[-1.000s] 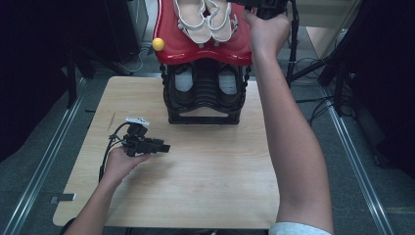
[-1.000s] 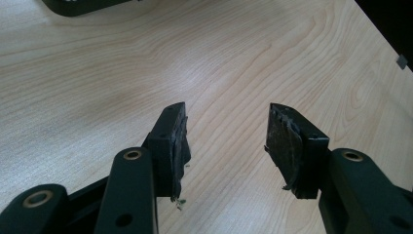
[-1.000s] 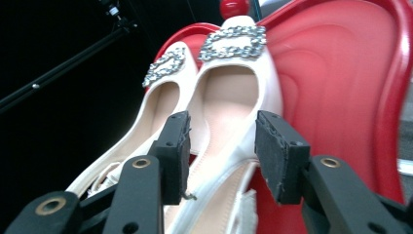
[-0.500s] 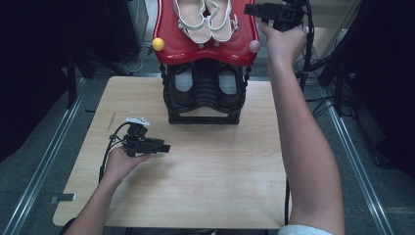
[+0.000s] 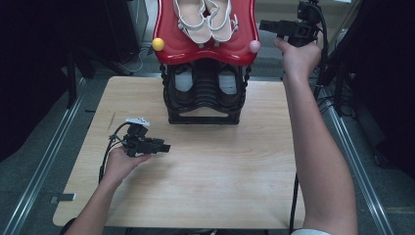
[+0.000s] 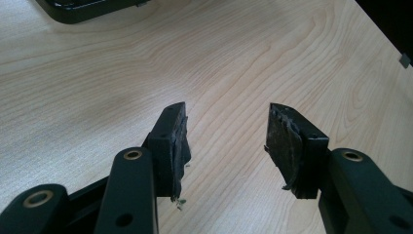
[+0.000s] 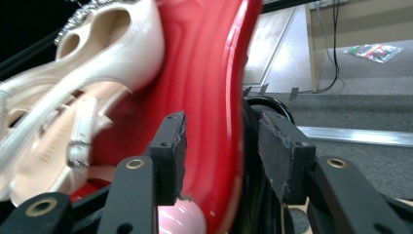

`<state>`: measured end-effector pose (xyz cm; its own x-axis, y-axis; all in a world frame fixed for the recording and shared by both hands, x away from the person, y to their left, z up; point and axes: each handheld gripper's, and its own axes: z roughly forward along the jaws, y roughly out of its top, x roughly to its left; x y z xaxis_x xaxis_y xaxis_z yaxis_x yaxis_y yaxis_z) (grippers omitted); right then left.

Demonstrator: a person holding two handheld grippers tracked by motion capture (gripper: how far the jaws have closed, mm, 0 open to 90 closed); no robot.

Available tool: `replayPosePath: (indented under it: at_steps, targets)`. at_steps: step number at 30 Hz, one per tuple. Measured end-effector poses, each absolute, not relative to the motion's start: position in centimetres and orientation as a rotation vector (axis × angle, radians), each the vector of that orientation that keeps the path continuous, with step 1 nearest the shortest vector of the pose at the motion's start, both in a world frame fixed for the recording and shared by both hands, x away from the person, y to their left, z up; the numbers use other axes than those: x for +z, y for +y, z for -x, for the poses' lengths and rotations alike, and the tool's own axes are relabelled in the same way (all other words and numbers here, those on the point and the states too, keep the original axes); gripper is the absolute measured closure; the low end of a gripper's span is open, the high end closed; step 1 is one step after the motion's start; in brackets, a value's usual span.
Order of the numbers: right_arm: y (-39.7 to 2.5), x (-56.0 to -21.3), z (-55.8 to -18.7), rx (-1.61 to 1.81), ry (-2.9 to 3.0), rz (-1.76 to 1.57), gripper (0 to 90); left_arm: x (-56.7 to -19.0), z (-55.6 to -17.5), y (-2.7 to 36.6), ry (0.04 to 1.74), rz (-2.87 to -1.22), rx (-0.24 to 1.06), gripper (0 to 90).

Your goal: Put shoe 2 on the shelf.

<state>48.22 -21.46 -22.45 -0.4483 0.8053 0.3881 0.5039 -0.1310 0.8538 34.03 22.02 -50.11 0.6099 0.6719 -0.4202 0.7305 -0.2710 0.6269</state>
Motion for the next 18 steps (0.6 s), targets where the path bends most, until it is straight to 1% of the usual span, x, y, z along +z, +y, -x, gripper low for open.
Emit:
replayPosePath:
  at_steps: [7, 18]
  targets:
    - [-22.8, -24.0, -47.8, 1.588, 1.874, -1.494, 51.7, -50.2, -34.1, 22.0, 1.107, -2.014, -0.094, 50.2]
    - [-25.0, -26.1, -47.1, 1.577, 1.864, -1.537, 51.2, -50.2, -34.1, 22.0, 1.108, -2.006, -0.092, 50.1]
